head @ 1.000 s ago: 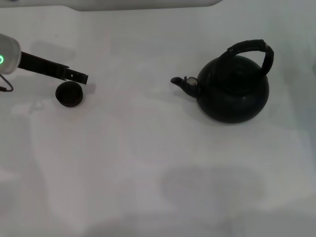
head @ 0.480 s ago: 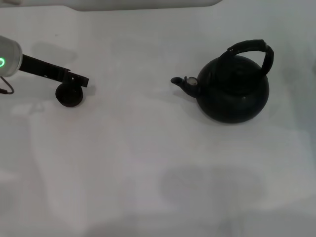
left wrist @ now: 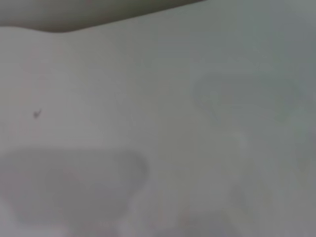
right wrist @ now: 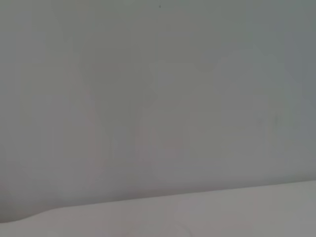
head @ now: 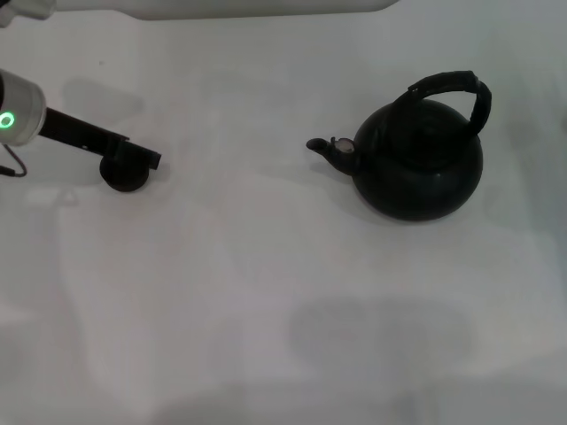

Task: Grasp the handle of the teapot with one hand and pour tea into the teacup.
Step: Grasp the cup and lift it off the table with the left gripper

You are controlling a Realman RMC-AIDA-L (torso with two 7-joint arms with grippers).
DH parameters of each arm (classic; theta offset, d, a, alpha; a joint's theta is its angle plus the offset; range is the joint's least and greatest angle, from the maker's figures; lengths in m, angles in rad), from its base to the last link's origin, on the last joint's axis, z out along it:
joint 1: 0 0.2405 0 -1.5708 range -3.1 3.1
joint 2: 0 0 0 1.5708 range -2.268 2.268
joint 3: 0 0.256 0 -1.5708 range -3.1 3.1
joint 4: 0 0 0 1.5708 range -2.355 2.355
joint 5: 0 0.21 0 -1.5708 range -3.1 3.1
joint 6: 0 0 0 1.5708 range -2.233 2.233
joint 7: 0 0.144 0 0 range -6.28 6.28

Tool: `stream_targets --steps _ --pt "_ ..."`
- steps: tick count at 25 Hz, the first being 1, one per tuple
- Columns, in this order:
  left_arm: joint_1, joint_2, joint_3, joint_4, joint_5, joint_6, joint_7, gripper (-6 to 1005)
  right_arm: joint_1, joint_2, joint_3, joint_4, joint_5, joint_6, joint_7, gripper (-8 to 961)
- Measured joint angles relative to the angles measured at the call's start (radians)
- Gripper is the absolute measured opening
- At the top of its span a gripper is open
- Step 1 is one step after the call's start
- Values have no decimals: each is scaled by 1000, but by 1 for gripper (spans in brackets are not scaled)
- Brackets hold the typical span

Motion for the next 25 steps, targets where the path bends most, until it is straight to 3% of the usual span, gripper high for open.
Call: stream_targets --steps 21,25 --pt "0 -1 11 -13 37 19 -24 876 -1 0 4 0 0 2 -5 827" --pt "-2 -1 11 -16 35 11 -22 811 -4 0 6 0 0 5 -5 827"
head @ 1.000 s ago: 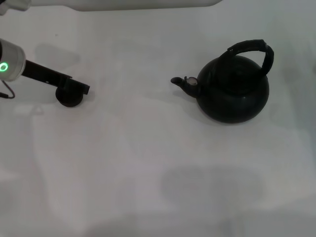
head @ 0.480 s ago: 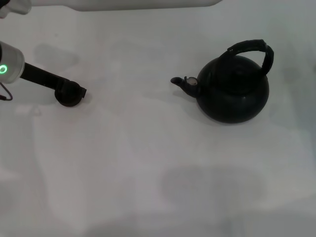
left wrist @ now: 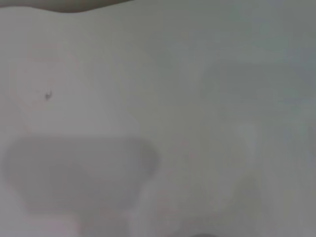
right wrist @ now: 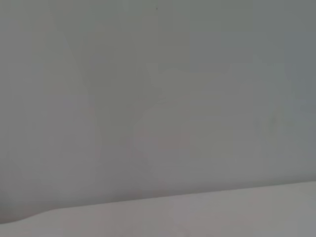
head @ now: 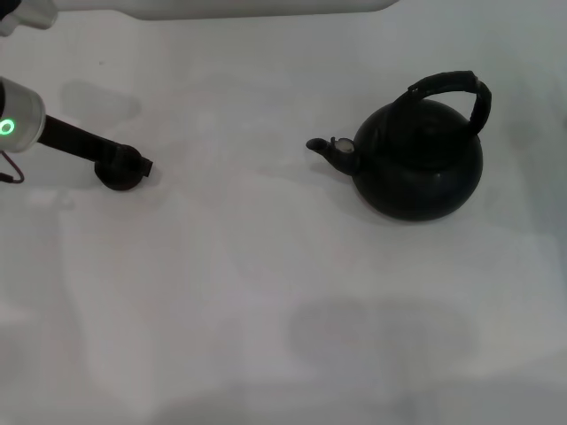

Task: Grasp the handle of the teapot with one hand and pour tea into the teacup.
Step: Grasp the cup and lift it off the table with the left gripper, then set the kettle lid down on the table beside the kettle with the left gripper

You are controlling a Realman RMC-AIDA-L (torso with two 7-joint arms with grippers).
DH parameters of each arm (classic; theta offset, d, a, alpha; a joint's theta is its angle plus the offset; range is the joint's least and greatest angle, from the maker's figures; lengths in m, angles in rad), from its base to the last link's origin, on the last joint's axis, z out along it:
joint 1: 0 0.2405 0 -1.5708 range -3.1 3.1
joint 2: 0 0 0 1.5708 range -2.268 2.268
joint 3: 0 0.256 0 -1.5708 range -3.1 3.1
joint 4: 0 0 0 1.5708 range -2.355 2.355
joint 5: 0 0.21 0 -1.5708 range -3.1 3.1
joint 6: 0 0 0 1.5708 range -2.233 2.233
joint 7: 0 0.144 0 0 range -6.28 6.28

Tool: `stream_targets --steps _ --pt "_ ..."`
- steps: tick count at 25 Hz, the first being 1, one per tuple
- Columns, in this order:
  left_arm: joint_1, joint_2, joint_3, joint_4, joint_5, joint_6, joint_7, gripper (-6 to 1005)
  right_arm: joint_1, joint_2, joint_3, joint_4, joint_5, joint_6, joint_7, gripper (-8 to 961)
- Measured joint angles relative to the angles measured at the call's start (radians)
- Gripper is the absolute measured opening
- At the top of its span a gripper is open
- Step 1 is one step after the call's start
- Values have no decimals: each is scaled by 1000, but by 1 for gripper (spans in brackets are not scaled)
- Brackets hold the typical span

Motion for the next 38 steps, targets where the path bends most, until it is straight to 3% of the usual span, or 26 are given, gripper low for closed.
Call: stream_targets --steps 7,10,13,19,22,28,38 --pt "-27 2 8 20 -49 -50 26 699 3 0 -6 0 0 1 0 827" --pt "-57 2 34 25 -84 -85 47 699 3 0 -6 0 0 1 0 827" --pt "-87 0 108 24 -124 -84 53 699 3 0 -6 0 -1 1 0 827" --pt "-130 -4 364 23 -223 -53 58 699 5 0 -5 0 -1 -1 2 827" --pt "-142 -5 432 24 -269 -43 58 699 6 0 -5 0 -2 -1 5 827" --pt "-145 -6 540 24 -315 -25 58 698 7 0 -5 0 -3 -2 6 827" --pt "-135 -9 605 9 -332 30 56 698 9 0 -5 2 0 -2 3 827"
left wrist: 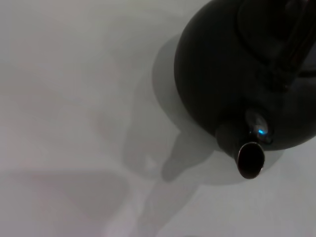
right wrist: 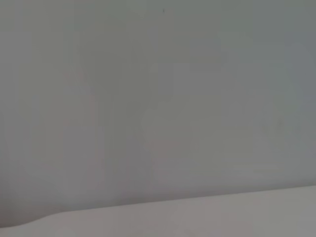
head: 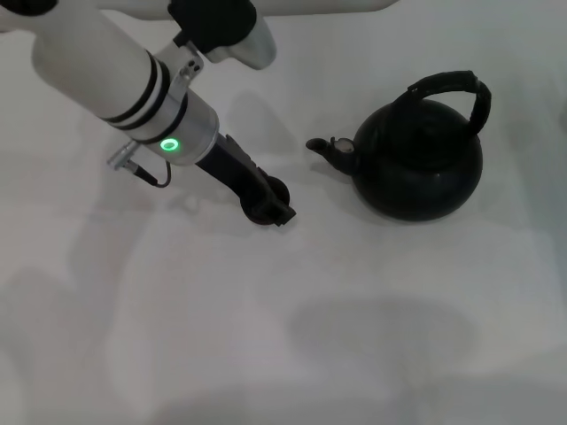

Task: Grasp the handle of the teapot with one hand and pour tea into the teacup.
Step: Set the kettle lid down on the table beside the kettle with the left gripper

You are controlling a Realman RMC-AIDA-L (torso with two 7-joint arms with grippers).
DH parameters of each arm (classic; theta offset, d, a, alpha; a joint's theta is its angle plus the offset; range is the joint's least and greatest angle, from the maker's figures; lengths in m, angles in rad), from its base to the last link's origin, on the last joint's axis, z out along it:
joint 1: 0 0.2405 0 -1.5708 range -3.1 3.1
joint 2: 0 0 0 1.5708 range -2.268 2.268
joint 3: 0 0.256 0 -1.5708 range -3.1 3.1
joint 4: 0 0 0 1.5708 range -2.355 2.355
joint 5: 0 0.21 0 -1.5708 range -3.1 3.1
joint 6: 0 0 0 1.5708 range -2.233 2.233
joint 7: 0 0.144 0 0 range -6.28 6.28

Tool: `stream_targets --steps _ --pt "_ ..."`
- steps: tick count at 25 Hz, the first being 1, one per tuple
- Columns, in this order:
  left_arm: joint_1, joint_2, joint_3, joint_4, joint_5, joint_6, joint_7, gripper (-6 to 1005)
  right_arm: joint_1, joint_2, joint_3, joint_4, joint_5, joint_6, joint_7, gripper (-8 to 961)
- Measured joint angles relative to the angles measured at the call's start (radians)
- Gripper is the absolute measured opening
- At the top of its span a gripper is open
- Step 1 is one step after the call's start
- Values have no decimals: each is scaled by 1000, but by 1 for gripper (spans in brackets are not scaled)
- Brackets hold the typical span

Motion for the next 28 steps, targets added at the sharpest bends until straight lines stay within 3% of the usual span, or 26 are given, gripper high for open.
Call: stream_targets --steps 28 --pt "0 -1 42 -24 0 26 -45 700 -8 0 0 7 -3 -3 5 826"
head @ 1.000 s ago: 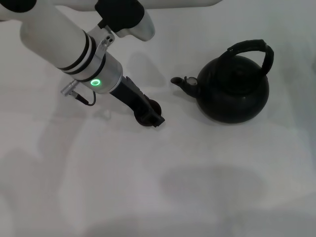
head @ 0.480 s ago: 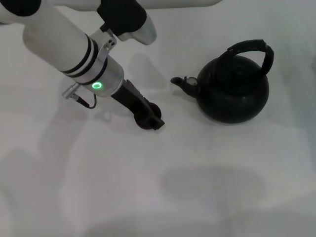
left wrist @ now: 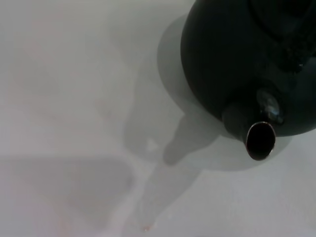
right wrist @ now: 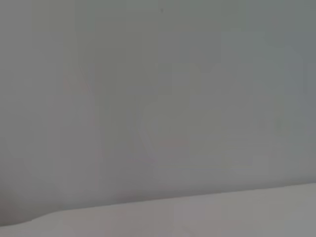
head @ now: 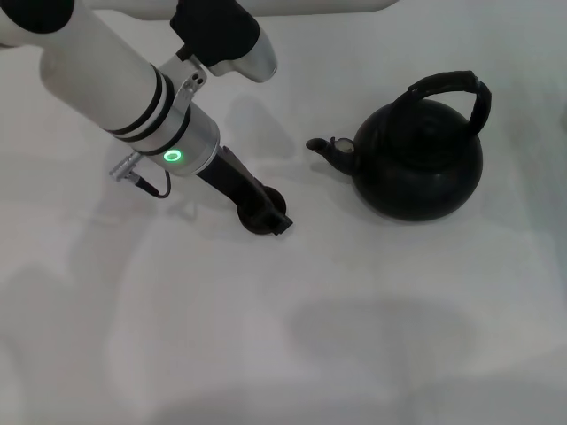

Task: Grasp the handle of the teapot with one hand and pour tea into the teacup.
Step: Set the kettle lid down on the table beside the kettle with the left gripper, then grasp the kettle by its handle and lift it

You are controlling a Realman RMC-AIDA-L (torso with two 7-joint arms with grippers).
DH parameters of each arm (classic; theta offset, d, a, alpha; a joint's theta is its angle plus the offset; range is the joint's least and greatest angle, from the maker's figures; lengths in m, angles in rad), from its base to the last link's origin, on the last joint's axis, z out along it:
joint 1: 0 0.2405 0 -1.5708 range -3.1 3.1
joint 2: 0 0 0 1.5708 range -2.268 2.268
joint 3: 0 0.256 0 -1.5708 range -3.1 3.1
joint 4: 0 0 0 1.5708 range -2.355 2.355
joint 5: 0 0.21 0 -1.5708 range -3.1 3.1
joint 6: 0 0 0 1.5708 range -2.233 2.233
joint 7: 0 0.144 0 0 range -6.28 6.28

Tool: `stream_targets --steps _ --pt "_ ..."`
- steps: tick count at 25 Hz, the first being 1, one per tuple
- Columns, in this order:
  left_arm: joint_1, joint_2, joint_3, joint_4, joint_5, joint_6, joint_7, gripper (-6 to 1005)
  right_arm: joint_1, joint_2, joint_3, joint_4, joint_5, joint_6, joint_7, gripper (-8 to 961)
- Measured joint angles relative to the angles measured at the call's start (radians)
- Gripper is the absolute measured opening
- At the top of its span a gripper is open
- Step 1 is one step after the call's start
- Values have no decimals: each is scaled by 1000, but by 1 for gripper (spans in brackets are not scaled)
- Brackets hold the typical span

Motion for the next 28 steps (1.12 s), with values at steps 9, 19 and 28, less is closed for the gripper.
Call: stream_targets --steps 9,19,28 --pt "0 0 2 26 -1 -9 -2 851 -1 0 0 -1 1 0 -2 826" --pt "32 4 -11 143 -25 -12 -2 886 1 0 -2 -1 0 0 0 827" --pt "33 4 -17 226 -55 -6 6 889 1 0 -2 1 0 0 0 827"
